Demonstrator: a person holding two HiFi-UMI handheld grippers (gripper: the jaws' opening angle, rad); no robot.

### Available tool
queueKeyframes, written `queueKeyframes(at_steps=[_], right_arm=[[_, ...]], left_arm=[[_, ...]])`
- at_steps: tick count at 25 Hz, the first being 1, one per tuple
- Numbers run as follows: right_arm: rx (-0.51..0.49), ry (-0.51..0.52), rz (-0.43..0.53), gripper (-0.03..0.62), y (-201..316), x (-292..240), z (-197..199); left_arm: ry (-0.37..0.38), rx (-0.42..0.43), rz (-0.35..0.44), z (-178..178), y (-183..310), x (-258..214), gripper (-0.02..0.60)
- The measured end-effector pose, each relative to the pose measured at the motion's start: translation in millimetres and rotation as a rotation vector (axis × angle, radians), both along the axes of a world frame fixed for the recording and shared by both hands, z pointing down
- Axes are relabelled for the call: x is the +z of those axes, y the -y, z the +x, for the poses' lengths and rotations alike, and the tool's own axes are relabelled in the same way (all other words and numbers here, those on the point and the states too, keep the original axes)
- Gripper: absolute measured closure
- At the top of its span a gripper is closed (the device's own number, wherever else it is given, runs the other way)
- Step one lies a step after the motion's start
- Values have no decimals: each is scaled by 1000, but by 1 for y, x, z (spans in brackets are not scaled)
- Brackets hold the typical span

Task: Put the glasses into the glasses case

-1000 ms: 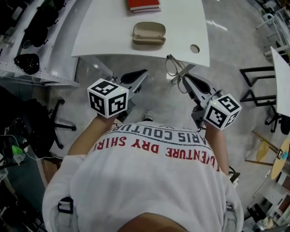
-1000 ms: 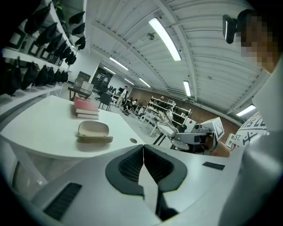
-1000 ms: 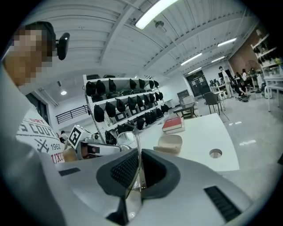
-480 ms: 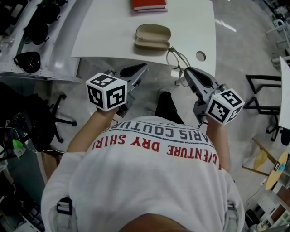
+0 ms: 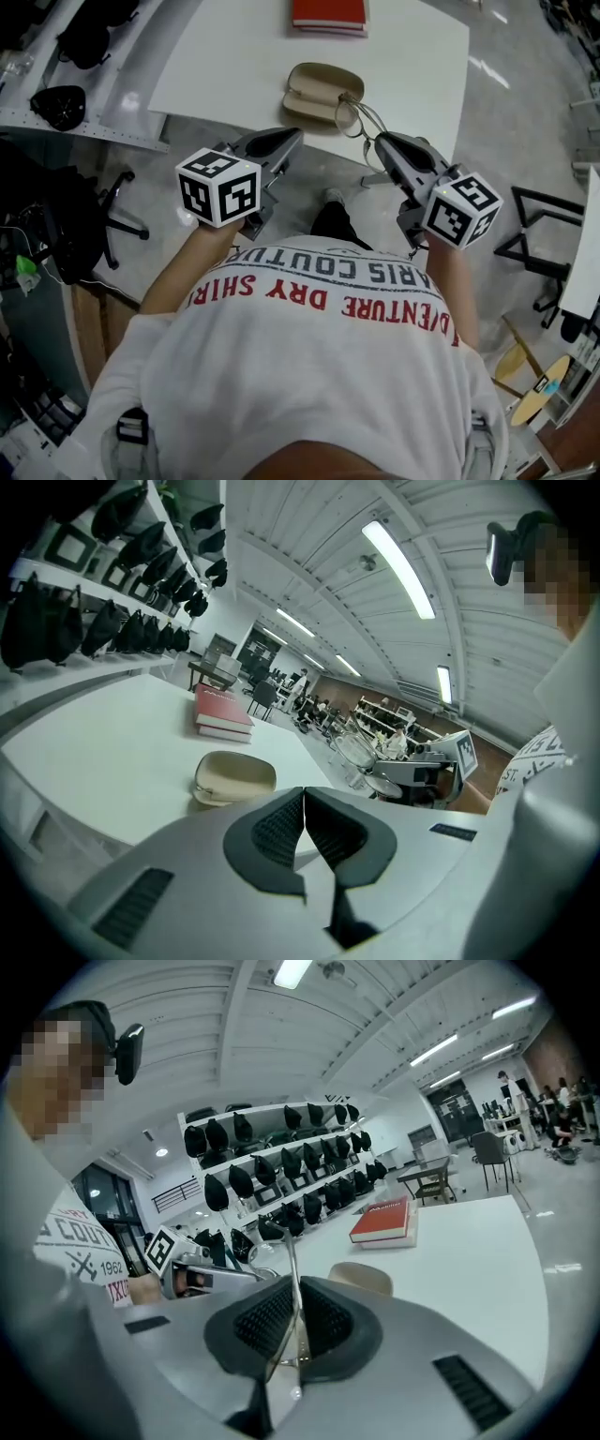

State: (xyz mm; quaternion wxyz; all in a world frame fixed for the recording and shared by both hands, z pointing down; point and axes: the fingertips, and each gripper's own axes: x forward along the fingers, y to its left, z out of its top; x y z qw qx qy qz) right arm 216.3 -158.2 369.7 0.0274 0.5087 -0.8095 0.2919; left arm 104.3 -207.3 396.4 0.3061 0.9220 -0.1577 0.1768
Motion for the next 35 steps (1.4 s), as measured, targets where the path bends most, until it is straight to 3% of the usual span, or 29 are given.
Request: queueKeyframes(at_steps=[23, 35], right_arm=[[-397, -53, -184, 559, 112, 87, -15], [-514, -101, -272, 559, 134, 140, -25]], left_arm=[[65, -322, -93, -13, 64, 47, 554], [77, -451, -122, -22, 78, 70, 554]])
